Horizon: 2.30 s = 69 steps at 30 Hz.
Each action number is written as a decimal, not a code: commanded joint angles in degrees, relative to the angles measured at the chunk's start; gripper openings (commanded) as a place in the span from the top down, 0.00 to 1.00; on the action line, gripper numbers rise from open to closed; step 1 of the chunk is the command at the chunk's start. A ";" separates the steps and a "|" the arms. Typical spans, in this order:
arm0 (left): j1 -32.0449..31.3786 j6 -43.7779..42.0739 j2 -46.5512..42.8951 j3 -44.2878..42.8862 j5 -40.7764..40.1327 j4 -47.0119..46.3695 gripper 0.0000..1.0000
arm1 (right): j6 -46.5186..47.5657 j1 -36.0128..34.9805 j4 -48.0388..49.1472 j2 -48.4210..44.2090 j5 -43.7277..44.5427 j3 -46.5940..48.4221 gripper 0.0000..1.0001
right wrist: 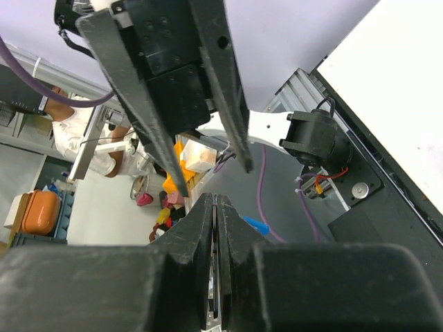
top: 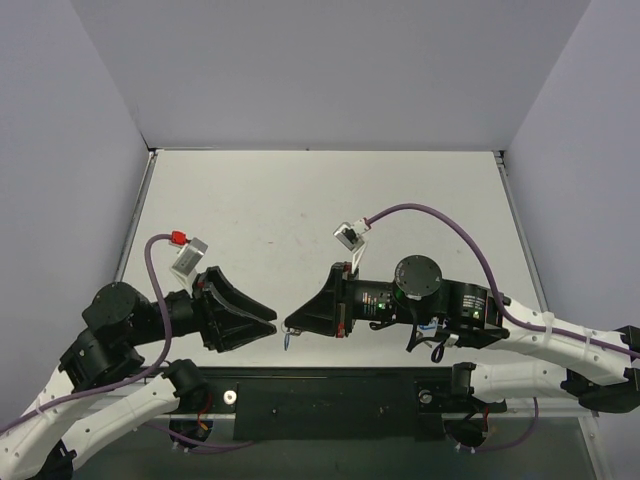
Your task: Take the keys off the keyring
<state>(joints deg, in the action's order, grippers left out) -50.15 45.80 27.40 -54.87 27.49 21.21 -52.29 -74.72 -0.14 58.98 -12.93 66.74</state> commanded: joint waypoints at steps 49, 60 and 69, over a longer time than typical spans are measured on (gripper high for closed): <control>0.05 1.13 2.04 6.00 4.77 -8.47 0.68 | 4.39 1.07 1.28 0.61 -1.31 0.50 1.00; 0.05 3.41 2.92 7.76 6.71 -12.15 1.00 | 4.04 1.24 2.34 0.43 -1.22 0.14 1.00; 0.05 11.75 2.14 12.85 -5.75 -19.78 1.00 | -0.44 1.94 7.69 2.28 3.70 -2.67 1.00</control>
<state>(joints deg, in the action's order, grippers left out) -50.04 52.12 29.08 -44.91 29.26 10.72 -49.06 -72.75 -2.31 59.29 -11.60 65.32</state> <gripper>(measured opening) 0.016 0.008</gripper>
